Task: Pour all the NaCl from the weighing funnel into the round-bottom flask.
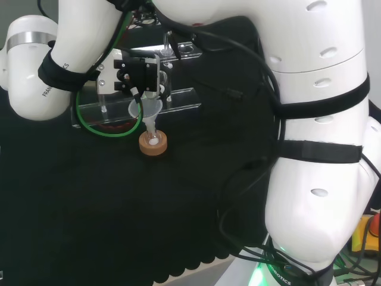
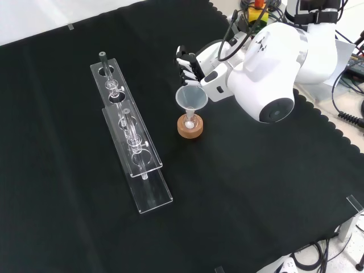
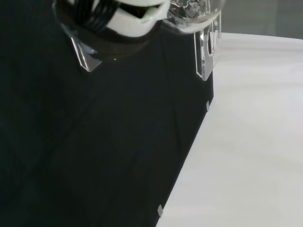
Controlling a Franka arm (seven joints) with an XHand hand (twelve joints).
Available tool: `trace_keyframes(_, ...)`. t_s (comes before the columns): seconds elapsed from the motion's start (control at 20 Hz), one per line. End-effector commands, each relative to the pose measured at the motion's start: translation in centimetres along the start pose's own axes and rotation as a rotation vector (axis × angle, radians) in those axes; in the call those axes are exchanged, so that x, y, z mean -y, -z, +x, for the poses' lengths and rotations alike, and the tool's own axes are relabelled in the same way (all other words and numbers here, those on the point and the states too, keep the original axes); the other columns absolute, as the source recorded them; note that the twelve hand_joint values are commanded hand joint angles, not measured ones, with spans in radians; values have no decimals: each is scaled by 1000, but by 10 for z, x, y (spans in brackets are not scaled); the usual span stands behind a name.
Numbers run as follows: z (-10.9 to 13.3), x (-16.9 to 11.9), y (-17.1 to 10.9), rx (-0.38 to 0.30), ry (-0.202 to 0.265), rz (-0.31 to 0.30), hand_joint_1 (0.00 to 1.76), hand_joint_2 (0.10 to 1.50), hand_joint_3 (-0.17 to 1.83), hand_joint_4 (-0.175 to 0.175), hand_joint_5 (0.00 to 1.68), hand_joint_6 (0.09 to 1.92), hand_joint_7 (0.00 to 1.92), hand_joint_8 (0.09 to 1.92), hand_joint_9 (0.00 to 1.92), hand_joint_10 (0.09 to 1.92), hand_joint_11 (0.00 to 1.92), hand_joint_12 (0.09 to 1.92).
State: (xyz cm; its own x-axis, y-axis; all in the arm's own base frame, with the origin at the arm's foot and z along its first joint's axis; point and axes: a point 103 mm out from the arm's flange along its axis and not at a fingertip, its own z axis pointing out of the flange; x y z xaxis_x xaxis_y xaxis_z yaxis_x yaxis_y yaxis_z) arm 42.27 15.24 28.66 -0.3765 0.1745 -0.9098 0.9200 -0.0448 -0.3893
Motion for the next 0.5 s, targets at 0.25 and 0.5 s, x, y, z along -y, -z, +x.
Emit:
trace_keyframes(0.25,2,0,3,16,0,-3,1263,930,136,67,1210,671,1338,401,1425,87,1166,818)
trace_keyframes(0.5,2,0,4,18,-1,-2,1263,929,138,67,1211,670,1338,402,1426,87,1168,816)
